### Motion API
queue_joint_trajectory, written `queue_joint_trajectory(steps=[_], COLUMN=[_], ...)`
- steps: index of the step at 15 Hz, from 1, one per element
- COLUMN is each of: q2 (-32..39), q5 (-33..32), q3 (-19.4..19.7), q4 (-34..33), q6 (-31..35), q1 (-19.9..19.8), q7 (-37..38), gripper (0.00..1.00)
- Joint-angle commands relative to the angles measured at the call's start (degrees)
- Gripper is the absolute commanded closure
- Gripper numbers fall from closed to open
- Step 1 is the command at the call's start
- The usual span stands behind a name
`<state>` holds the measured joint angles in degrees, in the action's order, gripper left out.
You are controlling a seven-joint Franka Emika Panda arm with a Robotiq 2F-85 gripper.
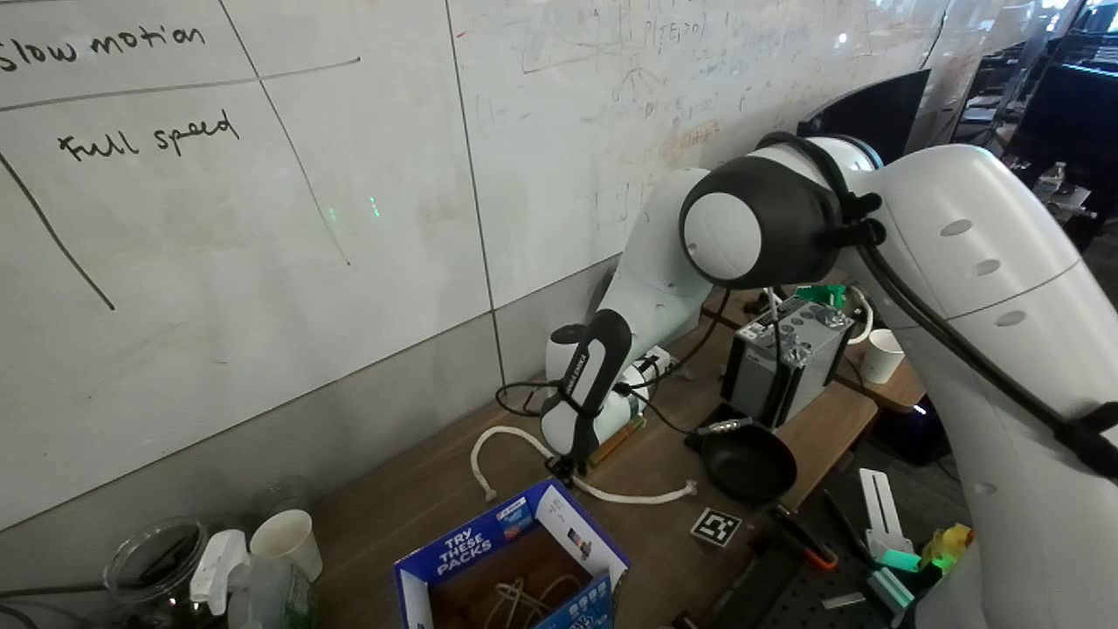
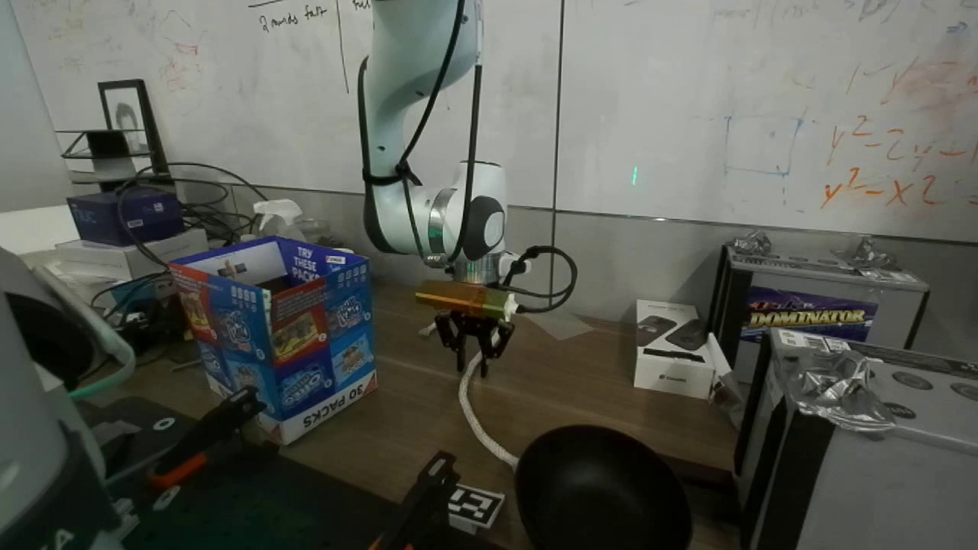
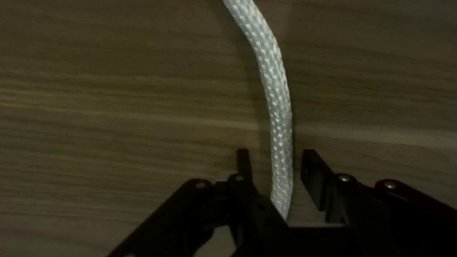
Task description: Pick the white ropes and put them in the carton box
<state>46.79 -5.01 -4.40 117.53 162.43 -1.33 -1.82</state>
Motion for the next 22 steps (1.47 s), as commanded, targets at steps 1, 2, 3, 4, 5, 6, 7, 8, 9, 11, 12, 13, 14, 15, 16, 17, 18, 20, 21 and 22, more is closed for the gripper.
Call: queue_joint_trajectory(steps=[1,2,3,4,5,6,7,8,9,11,12,13,14,15,16,17,18,20,21,22], q2=[-0.17,-0.26,-0.48,-0.65,-0.96,-1.36,-1.88,-2.79,-3.71,-7.19,-8.99,-11.84,-14.37,-16.71,-19.19,-21.94,-24.81,-30.4,-33.31,-36.07], q5=[1.33,1.33,1.37,1.29,1.29,1.28,1.13,1.1,0.98,1.35,1.63,2.04,2.65,3.35,4.1,4.89,5.51,8.02,9.37,10.79], q3=[-0.48,-0.46,-0.59,-0.47,-0.49,-0.63,-0.47,-0.62,-0.56,-1.8,-2.34,-3.01,-3.61,-4.06,-4.08,-4.24,-4.25,-4.94,-5.28,-5.47], q4=[-0.02,0.04,0.11,0.22,0.35,0.52,0.61,0.71,0.81,1.31,1.32,1.71,1.65,1.95,2.03,2.36,2.79,3.36,4.19,4.53], q6=[-0.5,-0.55,-0.79,-0.68,-0.89,-1.15,-1.58,-2.54,-3.4,-7.11,-9.72,-12.67,-15.26,-16.76,-17.99,-19.24,-20.34,-23.38,-24.3,-25.41], q1=[-0.49,-0.48,-0.62,-0.53,-0.55,-0.68,-0.53,-0.69,-0.63,-1.77,-2.24,-2.87,-3.45,-3.8,-3.7,-3.58,-3.36,-3.14,-2.81,-2.35], q7=[-1.81,-1.81,-1.94,-1.91,-1.94,-2.15,-2.2,-2.53,-2.77,-4.54,-5.48,-6.59,-7.52,-8.37,-8.7,-9.29,-9.86,-11.55,-12.23,-12.71], gripper=[0.87,0.89,0.91,0.92,0.91,0.89,0.88,0.88,0.87,0.88,0.89,0.89,0.89,0.89,0.89,0.89,0.89,0.89,0.89,0.89])
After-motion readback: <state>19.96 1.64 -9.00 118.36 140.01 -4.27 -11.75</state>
